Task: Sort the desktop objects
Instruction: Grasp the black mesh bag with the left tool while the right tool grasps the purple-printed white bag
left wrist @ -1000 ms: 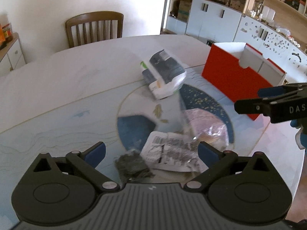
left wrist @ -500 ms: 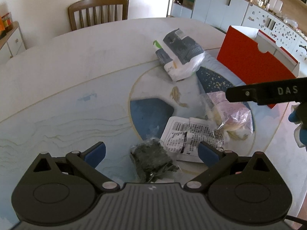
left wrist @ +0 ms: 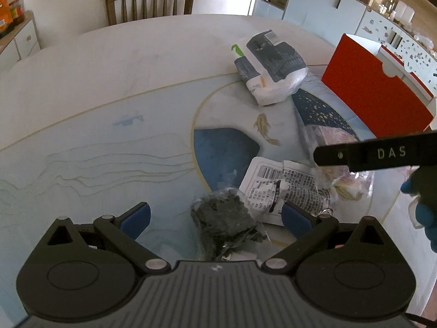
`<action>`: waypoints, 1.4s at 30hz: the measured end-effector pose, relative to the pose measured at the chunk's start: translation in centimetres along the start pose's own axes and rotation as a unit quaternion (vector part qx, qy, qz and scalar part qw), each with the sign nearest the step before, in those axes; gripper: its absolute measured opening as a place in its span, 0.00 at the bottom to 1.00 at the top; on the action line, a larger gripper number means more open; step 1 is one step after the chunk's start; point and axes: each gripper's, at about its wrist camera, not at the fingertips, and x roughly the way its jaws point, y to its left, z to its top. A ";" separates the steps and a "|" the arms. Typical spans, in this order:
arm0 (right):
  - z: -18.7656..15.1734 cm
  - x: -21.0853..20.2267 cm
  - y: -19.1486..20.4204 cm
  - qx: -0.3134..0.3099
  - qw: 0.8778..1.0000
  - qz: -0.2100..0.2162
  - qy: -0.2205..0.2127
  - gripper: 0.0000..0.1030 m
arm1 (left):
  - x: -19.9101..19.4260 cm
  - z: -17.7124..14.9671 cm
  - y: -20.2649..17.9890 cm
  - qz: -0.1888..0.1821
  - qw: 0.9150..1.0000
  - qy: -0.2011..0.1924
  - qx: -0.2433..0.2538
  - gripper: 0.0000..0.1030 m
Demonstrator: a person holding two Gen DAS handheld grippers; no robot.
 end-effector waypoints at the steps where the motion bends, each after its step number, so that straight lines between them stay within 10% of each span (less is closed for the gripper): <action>1: -0.1 0.1 -0.1 0.002 1.000 0.000 0.003 1.00 | 0.0 0.0 0.0 0.000 1.000 0.000 0.000 1.00; 9: -0.2 0.1 -0.6 0.017 1.000 0.010 0.008 0.97 | 0.3 -0.2 -0.3 0.002 1.000 -0.002 0.003 0.96; 28: -0.8 -0.9 -0.8 0.002 1.000 0.030 0.006 0.76 | 0.2 0.2 -0.8 0.009 1.000 0.002 0.007 0.51; 42: -1.1 -2.6 -1.7 -0.001 0.999 0.034 0.000 0.61 | -1.4 0.1 -1.2 0.006 1.000 -0.010 -0.005 0.46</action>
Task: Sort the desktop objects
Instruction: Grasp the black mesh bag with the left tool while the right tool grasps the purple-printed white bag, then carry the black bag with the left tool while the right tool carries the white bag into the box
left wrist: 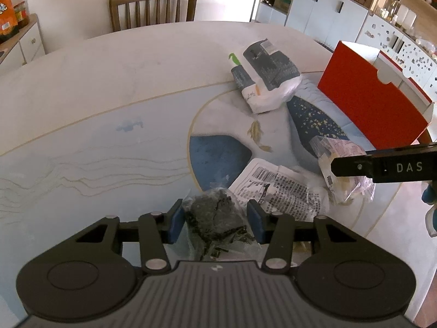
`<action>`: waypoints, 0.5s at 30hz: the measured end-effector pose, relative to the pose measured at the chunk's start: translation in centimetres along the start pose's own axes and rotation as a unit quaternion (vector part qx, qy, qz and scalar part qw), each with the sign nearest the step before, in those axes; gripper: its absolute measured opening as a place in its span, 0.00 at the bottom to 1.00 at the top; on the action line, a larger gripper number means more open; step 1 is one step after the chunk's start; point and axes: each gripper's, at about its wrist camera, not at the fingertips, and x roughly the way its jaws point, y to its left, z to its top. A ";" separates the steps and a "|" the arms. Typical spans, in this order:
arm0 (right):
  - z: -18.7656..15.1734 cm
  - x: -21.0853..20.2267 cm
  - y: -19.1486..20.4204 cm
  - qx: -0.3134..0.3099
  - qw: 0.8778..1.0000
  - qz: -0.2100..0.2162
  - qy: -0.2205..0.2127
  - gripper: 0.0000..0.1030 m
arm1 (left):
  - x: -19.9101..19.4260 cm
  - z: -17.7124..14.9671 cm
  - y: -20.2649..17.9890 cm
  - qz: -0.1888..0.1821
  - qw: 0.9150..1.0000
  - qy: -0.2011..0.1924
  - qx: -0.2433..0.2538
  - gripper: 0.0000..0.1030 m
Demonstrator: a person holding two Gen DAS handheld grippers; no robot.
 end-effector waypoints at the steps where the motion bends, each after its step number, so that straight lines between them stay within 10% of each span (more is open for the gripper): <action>1: -0.1 -0.3 -0.1 0.001 1.000 0.000 -0.002 0.61 | -0.2 0.0 -0.1 0.000 1.000 -0.001 0.000 0.46; 15: -1.0 -4.1 -1.3 0.001 1.000 0.004 -0.024 0.61 | -2.8 0.6 -2.8 -0.014 1.000 -0.025 0.005 0.46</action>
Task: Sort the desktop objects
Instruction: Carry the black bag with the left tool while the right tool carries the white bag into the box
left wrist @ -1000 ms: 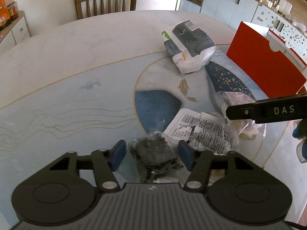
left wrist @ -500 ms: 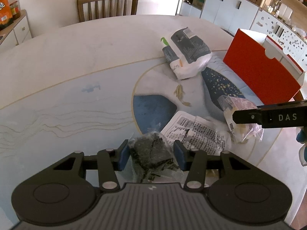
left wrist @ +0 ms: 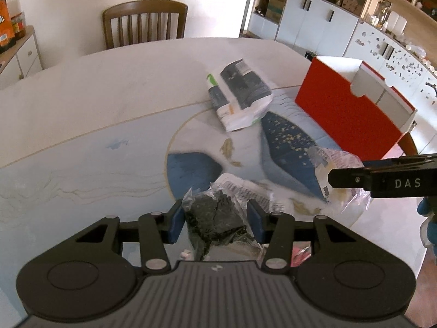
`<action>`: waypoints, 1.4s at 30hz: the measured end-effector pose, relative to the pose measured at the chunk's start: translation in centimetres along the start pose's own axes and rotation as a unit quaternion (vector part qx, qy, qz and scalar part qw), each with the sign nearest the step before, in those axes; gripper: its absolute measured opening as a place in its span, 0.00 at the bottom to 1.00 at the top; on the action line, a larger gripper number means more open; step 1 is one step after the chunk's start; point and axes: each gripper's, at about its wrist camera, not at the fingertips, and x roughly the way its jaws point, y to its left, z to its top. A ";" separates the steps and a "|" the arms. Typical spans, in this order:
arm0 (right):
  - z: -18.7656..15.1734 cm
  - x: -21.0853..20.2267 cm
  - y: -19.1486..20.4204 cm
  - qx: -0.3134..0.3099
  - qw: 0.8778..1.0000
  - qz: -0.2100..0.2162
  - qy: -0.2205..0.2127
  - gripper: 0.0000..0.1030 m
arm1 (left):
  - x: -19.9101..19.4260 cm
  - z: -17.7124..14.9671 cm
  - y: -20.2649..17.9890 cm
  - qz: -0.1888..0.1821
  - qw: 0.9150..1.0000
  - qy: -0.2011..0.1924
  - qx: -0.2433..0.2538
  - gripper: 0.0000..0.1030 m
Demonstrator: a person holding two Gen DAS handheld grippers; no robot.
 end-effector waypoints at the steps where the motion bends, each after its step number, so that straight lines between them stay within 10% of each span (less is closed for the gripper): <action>1: -0.1 -0.3 -0.1 0.002 1.000 0.000 -0.002 0.61 | -0.2 0.1 -0.3 -0.001 1.000 -0.002 0.001 0.46; 42: 5.5 -10.3 -12.8 -0.003 0.994 0.002 -0.106 0.61 | -2.2 6.7 -15.0 -0.039 0.996 -0.071 0.024 0.46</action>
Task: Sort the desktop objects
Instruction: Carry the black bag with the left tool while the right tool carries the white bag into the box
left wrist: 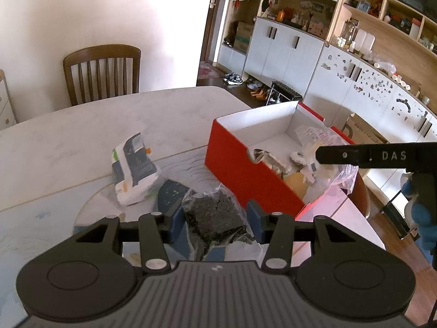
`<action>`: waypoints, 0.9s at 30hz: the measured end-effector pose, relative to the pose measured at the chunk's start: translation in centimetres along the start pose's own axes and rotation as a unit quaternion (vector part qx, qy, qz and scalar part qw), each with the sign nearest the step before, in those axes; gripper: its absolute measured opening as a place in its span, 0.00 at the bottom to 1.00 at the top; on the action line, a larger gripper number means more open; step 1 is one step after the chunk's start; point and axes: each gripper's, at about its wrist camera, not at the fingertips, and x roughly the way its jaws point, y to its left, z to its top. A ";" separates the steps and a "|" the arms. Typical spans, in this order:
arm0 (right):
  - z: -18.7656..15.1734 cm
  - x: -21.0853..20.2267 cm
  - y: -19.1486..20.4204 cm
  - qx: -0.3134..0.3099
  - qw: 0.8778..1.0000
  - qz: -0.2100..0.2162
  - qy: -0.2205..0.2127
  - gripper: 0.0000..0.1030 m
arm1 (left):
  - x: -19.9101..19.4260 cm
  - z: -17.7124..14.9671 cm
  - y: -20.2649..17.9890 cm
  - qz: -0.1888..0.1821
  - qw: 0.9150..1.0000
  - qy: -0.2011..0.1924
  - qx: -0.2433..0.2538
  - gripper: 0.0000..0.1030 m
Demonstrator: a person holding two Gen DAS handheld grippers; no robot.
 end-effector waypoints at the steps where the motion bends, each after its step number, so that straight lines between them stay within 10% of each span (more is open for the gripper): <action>1: 0.2 0.0 -0.5 0.000 1.000 -0.001 -0.002 0.61 | 0.2 0.2 -0.4 0.000 1.000 0.000 0.001 0.46; 27: 2.7 -0.2 -12.7 -0.001 1.000 -0.016 -0.011 0.61 | 7.1 4.8 -11.7 -0.021 0.998 0.001 0.051 0.46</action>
